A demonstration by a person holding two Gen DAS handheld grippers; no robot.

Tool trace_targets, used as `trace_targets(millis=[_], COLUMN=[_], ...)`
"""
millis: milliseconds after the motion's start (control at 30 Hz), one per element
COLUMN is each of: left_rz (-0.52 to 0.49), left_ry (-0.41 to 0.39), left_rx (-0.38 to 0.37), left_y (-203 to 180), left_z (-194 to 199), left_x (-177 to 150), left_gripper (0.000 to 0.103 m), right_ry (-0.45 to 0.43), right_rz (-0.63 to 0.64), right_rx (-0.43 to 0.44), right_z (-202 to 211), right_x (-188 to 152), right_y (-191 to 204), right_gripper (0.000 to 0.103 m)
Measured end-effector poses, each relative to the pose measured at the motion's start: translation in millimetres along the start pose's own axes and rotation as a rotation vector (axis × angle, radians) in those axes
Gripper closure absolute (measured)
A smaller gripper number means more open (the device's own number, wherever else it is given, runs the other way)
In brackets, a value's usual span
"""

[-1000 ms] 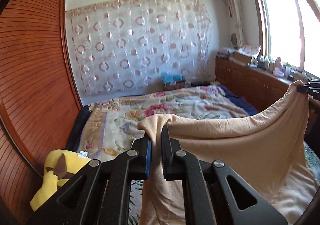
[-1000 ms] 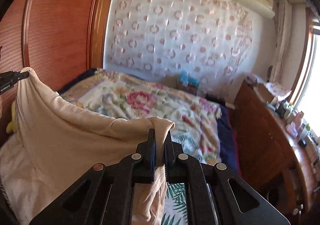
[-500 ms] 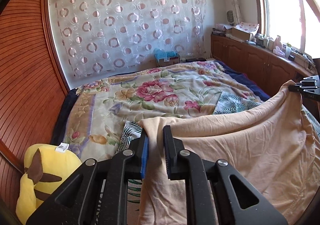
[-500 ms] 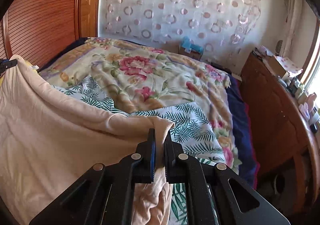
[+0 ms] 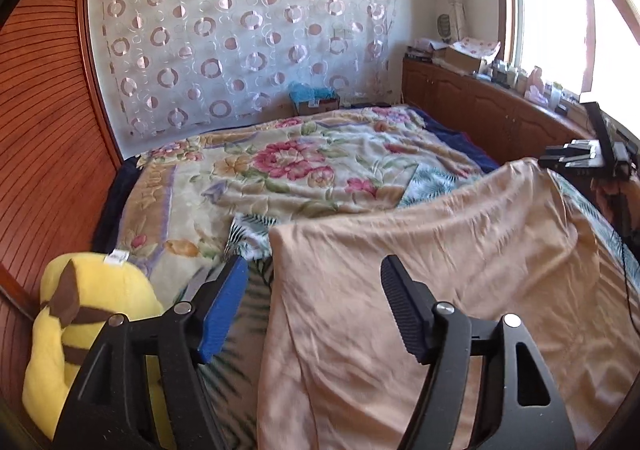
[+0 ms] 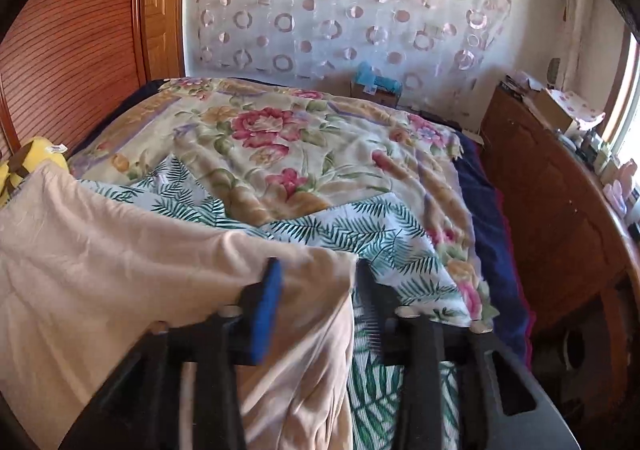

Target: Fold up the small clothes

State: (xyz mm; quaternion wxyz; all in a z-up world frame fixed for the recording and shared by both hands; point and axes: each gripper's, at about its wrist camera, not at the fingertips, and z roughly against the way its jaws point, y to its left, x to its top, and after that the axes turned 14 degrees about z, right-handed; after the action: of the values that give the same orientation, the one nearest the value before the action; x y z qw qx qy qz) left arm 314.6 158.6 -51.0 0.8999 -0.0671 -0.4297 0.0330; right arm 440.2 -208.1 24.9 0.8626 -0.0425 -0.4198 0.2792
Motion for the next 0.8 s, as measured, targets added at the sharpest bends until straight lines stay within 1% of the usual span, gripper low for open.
trace_targets(millis=[67, 233, 300, 367, 467, 600, 700, 767, 800], left_rz=[-0.002, 0.013, -0.007, -0.039, -0.033, -0.016, -0.012, -0.009, -0.008], left_ry=[0.026, 0.133, 0.184, 0.21, 0.216, 0.225, 0.226, 0.23, 0.231], left_rx=[0.02, -0.01, -0.023, -0.007, -0.003, -0.004, -0.006, -0.004, -0.005], left_y=[-2, -7, -12, -16, -15, -12, -11, -11, -11], left_z=[7, 6, -3, -10, -10, -12, -13, -13, -14], left_x=[-15, -49, -64, -75, -76, -76, -77, -77, -77], left_gripper=[0.033, 0.033, 0.033, 0.033, 0.033, 0.029, 0.028, 0.025, 0.024], right_ry=[-0.001, 0.013, 0.032, 0.052, 0.063, 0.063, 0.077, 0.068, 0.061], right_rz=[-0.002, -0.022, -0.035, -0.051, -0.068, -0.086, -0.084, -0.082, -0.074], right_rx=[0.021, 0.1, 0.131, 0.165, 0.204, 0.237, 0.226, 0.218, 0.214], right_z=[15, 65, 78, 87, 96, 97, 88, 84, 83], right_x=[-10, -49, -66, -81, -96, -102, -102, -102, -103], right_y=[2, 16, 21, 25, 30, 31, 29, 28, 30], right_gripper=[0.05, 0.05, 0.05, 0.05, 0.05, 0.05, 0.05, 0.051, 0.056])
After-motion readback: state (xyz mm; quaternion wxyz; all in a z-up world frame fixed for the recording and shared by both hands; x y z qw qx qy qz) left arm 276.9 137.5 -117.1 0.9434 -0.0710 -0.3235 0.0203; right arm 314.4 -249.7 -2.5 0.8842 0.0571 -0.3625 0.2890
